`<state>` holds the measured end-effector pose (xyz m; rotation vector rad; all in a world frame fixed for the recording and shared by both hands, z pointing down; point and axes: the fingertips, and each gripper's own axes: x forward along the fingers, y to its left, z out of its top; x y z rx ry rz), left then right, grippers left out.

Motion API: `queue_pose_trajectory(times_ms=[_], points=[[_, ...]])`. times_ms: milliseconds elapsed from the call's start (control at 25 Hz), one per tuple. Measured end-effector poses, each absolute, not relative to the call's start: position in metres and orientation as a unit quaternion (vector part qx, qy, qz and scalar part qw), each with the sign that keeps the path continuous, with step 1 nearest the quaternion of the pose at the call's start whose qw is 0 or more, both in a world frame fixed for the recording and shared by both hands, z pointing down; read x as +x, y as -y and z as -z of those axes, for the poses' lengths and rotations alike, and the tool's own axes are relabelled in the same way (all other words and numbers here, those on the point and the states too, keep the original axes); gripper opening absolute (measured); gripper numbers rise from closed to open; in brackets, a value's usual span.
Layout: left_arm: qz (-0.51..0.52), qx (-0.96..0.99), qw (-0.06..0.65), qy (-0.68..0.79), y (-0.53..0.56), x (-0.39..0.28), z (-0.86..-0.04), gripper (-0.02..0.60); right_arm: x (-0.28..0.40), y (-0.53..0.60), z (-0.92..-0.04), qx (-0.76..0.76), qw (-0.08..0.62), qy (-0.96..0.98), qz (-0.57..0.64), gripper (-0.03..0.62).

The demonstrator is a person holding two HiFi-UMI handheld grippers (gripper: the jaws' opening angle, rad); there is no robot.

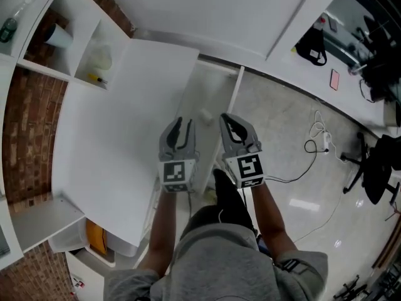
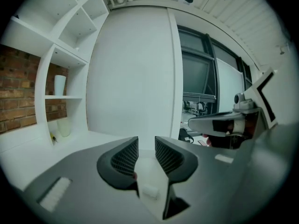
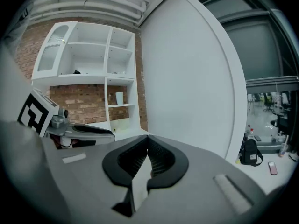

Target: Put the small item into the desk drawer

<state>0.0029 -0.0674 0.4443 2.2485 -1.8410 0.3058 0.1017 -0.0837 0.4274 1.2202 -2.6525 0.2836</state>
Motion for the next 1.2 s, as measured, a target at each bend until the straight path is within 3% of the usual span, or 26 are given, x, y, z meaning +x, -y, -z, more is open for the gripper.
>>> queue_pose_trajectory(times_ms=[1200], points=[[-0.037, 0.705, 0.053, 0.706, -0.12, -0.046, -0.333, 0.012, 0.05, -0.076, -0.333, 0.333, 0.076, 0.939, -0.043, 0.003]])
